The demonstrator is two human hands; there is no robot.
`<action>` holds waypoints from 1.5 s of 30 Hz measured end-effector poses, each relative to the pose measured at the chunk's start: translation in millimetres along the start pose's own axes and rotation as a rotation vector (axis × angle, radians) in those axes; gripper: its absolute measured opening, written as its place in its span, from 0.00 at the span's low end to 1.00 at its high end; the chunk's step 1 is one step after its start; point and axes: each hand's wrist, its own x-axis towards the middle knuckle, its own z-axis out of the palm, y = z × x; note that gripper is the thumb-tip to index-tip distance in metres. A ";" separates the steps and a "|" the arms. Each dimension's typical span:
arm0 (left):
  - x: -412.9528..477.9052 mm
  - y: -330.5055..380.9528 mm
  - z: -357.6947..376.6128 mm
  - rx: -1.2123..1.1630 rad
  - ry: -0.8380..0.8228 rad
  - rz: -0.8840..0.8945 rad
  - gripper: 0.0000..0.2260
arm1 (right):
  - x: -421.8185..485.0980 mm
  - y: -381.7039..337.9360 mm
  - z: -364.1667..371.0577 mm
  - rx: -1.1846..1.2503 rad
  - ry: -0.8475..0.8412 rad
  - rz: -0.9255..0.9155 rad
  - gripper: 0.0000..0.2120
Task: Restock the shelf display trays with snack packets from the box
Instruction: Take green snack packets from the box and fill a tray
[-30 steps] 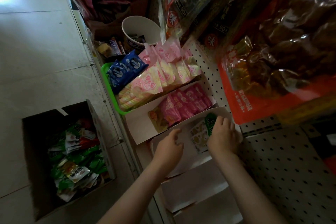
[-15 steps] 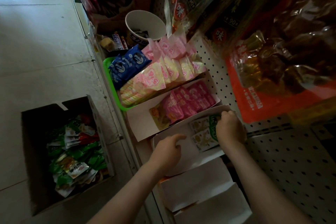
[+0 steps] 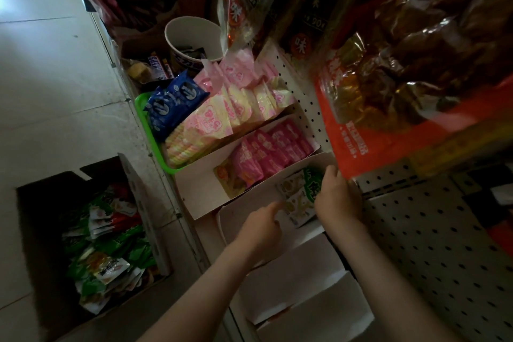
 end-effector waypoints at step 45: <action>22.5 -0.9 11.9 -0.181 0.102 0.147 0.19 | -27.7 -16.9 -0.1 0.136 0.084 -0.232 0.23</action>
